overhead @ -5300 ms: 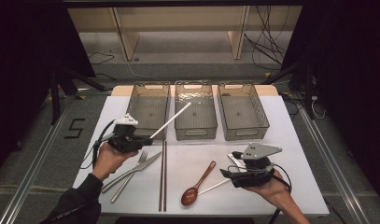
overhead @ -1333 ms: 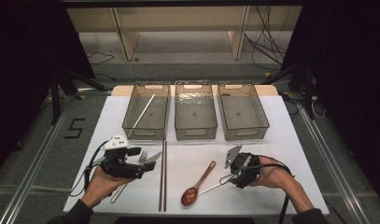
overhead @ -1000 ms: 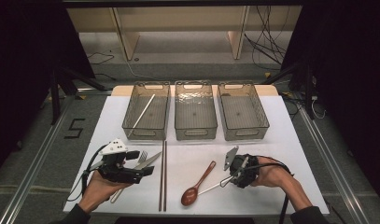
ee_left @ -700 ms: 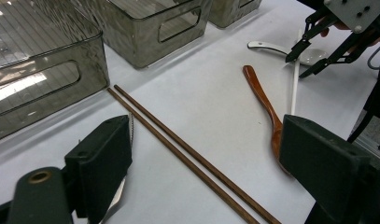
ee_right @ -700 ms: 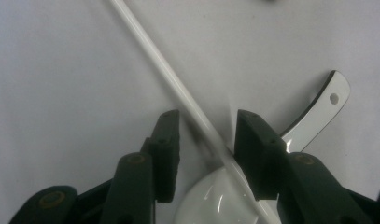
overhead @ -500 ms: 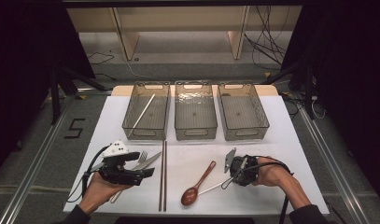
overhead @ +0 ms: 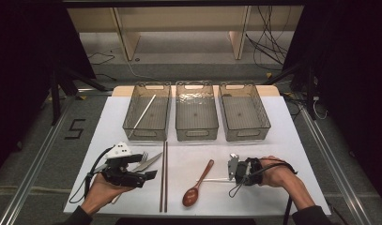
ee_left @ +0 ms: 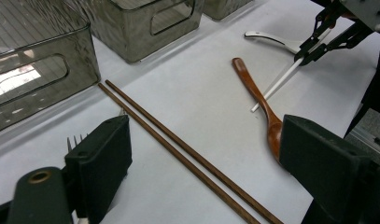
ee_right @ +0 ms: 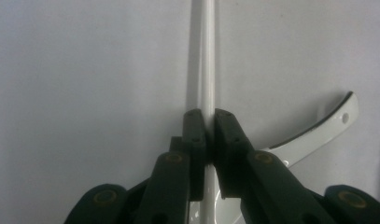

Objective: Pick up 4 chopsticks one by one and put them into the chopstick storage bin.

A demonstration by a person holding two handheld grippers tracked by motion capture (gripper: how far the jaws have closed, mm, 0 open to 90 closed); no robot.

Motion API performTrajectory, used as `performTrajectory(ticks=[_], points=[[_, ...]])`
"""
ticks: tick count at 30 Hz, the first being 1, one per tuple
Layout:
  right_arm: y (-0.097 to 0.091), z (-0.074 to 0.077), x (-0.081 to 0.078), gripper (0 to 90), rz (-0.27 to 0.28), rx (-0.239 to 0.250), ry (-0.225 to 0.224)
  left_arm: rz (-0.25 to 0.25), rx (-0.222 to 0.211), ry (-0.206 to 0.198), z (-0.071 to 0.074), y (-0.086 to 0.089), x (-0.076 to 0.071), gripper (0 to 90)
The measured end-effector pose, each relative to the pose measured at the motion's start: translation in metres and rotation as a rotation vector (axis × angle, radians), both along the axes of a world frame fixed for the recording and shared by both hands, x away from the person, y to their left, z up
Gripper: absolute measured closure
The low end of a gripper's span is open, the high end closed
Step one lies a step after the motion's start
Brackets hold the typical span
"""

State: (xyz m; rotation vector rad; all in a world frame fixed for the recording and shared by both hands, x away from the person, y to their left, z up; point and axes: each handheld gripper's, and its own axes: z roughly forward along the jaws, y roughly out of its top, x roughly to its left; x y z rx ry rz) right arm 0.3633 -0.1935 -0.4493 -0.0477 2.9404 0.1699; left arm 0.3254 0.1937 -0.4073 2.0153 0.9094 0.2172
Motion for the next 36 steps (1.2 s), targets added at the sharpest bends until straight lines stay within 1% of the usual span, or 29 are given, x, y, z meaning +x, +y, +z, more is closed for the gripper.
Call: performTrajectory(ticks=[2, 7, 13, 16, 21, 23, 25, 27, 28, 32, 34, 35, 36], points=[[0.0, 0.0, -0.001, 84.7, 0.008, 0.004, -0.002, 0.0, 0.002, 0.004, 0.0, 0.001, 0.0, 16.5], [-0.002, 0.002, -0.002, 85.0, 0.033, -0.004, -0.003, 0.0, 0.002, 0.007, -0.001, 0.0, 0.001, 16.5], [-0.007, 0.008, -0.003, 85.1, 0.035, -0.014, -0.006, 0.005, -0.004, 0.007, -0.001, 0.001, 0.001, 16.5], [-0.011, 0.01, -0.004, 85.2, 0.029, -0.014, 0.001, 0.004, -0.002, 0.005, -0.001, 0.001, 0.001, 16.5], [-0.018, 0.014, -0.005, 85.3, 0.017, -0.011, -0.003, 0.008, -0.004, 0.006, -0.001, 0.002, 0.001, 16.5], [-0.02, 0.014, -0.005, 85.4, 0.02, -0.005, 0.003, 0.006, -0.004, 0.006, -0.001, 0.002, 0.001, 16.5], [-0.021, 0.015, -0.006, 85.4, 0.017, -0.013, 0.006, 0.006, -0.003, 0.006, -0.001, 0.002, 0.001, 16.5], [-0.022, 0.015, -0.006, 85.4, 0.015, -0.006, 0.013, 0.007, -0.004, 0.007, -0.001, 0.001, 0.002, 16.5], [-0.023, 0.015, -0.006, 85.4, 0.015, -0.003, 0.005, 0.006, -0.004, 0.007, -0.001, 0.002, 0.002, 16.5], [-0.024, 0.019, -0.006, 85.4, 0.002, -0.002, 0.002, 0.005, -0.004, 0.007, -0.001, 0.001, 0.002, 16.5], [-0.024, 0.021, -0.006, 85.4, -0.001, 0.016, -0.011, 0.003, -0.002, 0.007, -0.001, 0.001, 0.002, 16.5], [-0.024, 0.022, -0.006, 85.4, 0.001, 0.024, -0.007, 0.002, -0.002, 0.008, -0.001, 0.001, 0.002, 16.5], [-0.022, 0.023, -0.007, 85.4, 0.0, 0.034, -0.012, 0.0, -0.002, 0.009, -0.002, 0.0, 0.002, 16.5]])
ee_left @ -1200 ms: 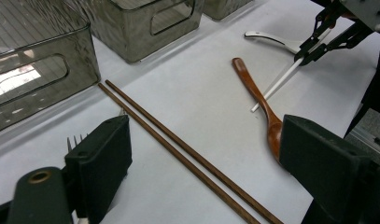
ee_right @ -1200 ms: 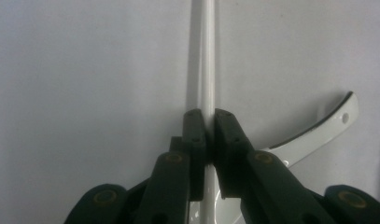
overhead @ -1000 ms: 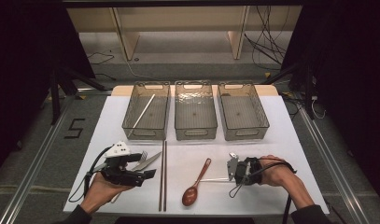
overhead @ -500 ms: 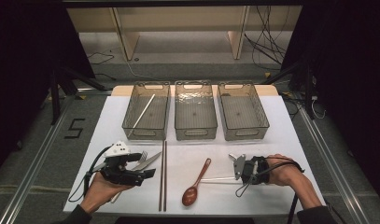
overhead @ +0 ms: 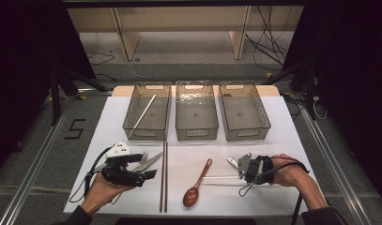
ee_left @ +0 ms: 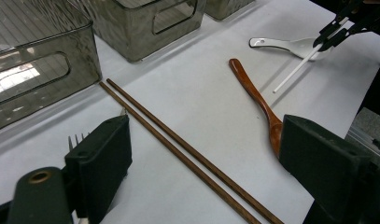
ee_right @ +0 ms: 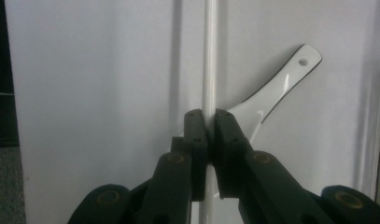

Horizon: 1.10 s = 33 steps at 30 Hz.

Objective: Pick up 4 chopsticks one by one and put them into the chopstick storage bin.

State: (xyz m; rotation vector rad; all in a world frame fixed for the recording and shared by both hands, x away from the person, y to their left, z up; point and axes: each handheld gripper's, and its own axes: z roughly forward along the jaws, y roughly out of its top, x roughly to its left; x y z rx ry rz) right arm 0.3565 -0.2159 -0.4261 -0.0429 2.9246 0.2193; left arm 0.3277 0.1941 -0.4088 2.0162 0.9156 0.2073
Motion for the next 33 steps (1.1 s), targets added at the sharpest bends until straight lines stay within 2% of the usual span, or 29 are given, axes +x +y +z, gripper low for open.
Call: performTrajectory(ticks=[2, 5, 9, 16, 21, 23, 26, 31, 33], points=[[0.003, 0.002, -0.001, 85.4, 0.009, 0.021, -0.01, -0.005, 0.004, 0.001, 0.0, -0.001, 0.0, 16.6], [0.01, 0.007, -0.002, 85.4, 0.017, 0.026, -0.039, -0.008, 0.004, 0.0, -0.001, -0.003, 0.001, 16.6], [0.02, 0.015, -0.005, 85.4, 0.034, 0.075, -0.067, -0.03, 0.014, 0.004, -0.001, -0.009, 0.001, 16.8], [0.046, 0.021, -0.014, 85.3, 0.089, 0.128, -0.092, -0.099, 0.059, 0.016, -0.002, -0.027, 0.003, 17.2], [0.061, 0.02, -0.018, 85.3, 0.123, 0.139, -0.1, -0.152, 0.064, 0.028, 0.0, -0.04, 0.001, 18.3], [0.065, 0.019, -0.02, 85.3, 0.131, 0.141, -0.1, -0.178, 0.082, 0.036, 0.002, -0.046, -0.001, 20.0], [0.069, 0.021, -0.022, 85.3, 0.141, 0.15, -0.098, -0.218, 0.123, 0.027, 0.005, -0.058, -0.003, 21.3], [0.077, 0.021, -0.026, 85.3, 0.158, 0.155, -0.101, -0.263, 0.213, 0.028, -0.001, -0.073, 0.0, 23.9], [0.079, 0.021, -0.027, 85.3, 0.165, 0.156, -0.103, -0.274, 0.229, 0.034, -0.003, -0.077, 0.001, 25.0]])
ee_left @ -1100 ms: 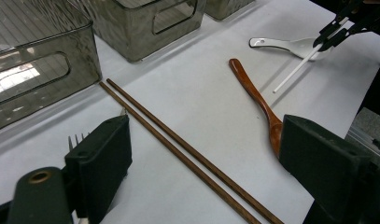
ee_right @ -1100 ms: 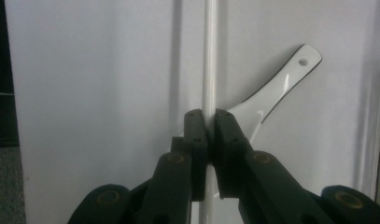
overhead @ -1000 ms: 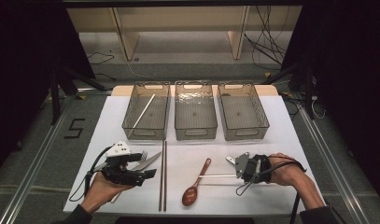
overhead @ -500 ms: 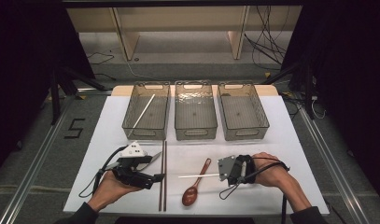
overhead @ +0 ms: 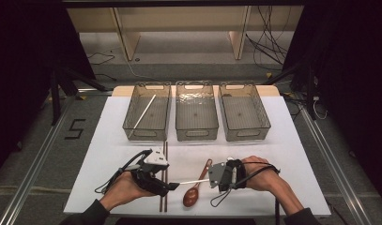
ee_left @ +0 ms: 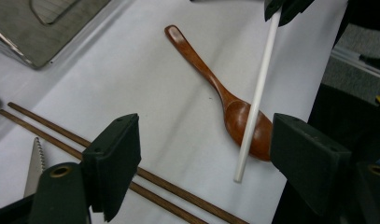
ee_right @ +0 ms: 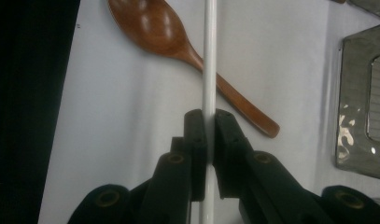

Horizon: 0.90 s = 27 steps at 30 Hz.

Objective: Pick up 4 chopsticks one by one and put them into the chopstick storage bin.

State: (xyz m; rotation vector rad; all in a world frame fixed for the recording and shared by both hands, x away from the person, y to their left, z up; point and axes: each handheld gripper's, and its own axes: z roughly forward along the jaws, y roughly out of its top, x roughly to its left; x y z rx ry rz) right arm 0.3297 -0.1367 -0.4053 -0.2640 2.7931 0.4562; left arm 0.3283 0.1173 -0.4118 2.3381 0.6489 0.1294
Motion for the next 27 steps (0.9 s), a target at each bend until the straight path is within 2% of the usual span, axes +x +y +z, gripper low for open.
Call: performTrajectory(ticks=[11, 15, 19, 27], points=[[0.007, 0.0, -0.004, 85.3, 0.016, 0.011, -0.009, -0.068, 0.04, 0.013, -0.001, -0.012, 0.004, 34.9], [0.009, 0.0, -0.005, 85.2, 0.021, -0.002, -0.008, -0.093, 0.056, 0.027, -0.004, -0.017, 0.005, 38.2], [0.01, 0.0, -0.005, 85.3, 0.028, 0.005, -0.012, -0.123, 0.076, 0.04, -0.006, -0.023, 0.005, 42.9], [0.014, 0.0, -0.009, 85.3, 0.033, -0.015, -0.022, -0.19, 0.123, 0.034, -0.007, -0.035, 0.003, 54.9]])
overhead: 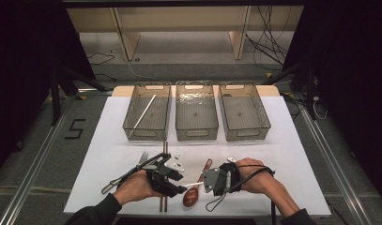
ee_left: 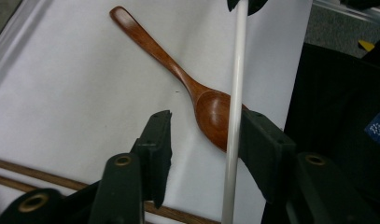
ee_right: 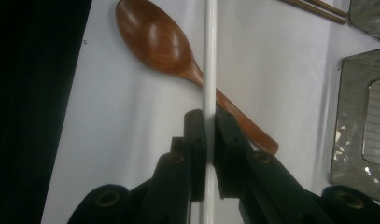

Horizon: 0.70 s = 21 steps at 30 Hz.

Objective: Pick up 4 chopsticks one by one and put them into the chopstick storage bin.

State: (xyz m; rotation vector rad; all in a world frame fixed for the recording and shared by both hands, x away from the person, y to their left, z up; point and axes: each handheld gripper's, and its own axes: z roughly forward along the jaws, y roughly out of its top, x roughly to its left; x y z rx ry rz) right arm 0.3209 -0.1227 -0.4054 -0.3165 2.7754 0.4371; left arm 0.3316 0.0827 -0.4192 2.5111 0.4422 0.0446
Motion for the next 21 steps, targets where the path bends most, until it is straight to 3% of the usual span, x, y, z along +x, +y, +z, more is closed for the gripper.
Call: performTrajectory(ticks=[9, 21], points=[[0.0013, -0.0008, -0.0008, 85.2, 0.003, -0.008, -0.008, -0.039, 0.014, 0.019, -0.0009, -0.0063, 0.0006, 70.4], [0.0021, -0.0013, -0.002, 85.2, 0.01, -0.017, -0.018, -0.079, 0.015, 0.052, -0.0015, -0.0101, 0.0003, 83.0]])
